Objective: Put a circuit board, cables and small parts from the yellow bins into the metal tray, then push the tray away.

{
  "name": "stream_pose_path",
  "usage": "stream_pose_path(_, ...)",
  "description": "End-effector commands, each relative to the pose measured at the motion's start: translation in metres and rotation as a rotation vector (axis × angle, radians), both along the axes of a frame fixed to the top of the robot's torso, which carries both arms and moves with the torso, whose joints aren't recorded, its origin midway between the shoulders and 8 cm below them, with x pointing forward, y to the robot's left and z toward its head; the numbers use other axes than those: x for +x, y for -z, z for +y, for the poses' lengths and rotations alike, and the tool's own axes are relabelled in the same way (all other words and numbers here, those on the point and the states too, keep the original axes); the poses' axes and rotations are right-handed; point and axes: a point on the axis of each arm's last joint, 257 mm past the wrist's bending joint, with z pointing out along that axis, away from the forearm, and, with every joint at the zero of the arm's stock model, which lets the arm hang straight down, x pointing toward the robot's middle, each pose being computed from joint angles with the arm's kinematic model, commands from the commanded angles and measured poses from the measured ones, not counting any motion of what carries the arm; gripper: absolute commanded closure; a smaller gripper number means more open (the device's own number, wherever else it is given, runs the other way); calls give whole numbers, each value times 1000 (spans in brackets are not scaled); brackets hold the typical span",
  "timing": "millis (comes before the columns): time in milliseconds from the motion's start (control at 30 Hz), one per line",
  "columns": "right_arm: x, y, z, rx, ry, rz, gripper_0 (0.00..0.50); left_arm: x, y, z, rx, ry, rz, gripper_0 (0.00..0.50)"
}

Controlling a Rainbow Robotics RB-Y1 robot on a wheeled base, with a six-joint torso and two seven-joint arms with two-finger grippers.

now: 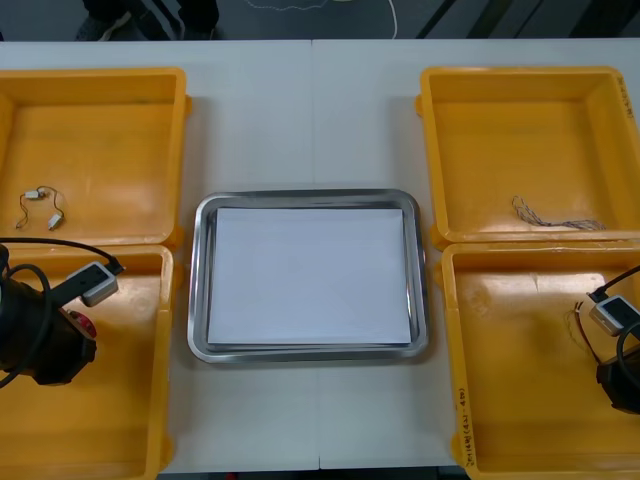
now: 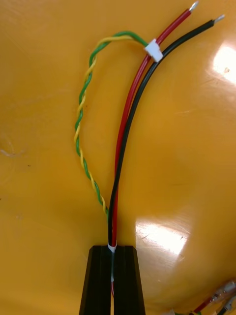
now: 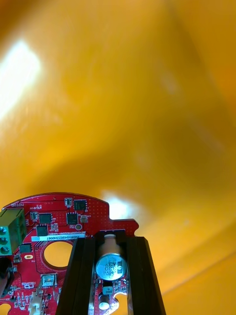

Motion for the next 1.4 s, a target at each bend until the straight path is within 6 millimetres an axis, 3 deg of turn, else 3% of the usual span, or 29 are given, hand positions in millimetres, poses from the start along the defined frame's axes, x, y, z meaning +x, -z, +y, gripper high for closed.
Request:
stream_pose_path(33, 7, -20, 1, 4, -7, 9, 500, -18, 4, 14, 17, 83, -6, 500)
stream_pose_path(300, 18, -56, 7, 15, 10, 36, 500, -27, 16, 17, 9, 66, -1, 500)
stream_pose_path(600, 36, -100, 35, 51, 82, 42, 500, -23, 29, 8, -9, 78, 0, 500)
stream_pose_path(1100, 39, -144, 80, 87, 165, 70, 500, -27, 46, 8, -12, 69, 26, 486)
stream_pose_path(1167, 35, -150, 88, 100, 184, 73, 500, -25, 47, 9, -13, 67, 21, 406)
stream_pose_path(1200, 35, -153, 93, 115, 191, 71, 500, -26, 47, 9, -12, 66, 22, 297)
stream_pose_path(1233, 34, -155, 96, 126, 197, 72, 500, -26, 47, 9, -12, 66, 24, 238)
stream_pose_path(1267, 35, -158, 102, 146, 207, 71, 500, -26, 47, 10, -10, 65, 24, 97)
stream_pose_path(1300, 36, -161, 105, 158, 219, 67, 500, -26, 47, 9, -10, 66, 22, 25)
stream_pose_path(1400, 41, -171, 114, 185, 235, 48, 500, -25, 46, 12, -8, 60, 19, 0)
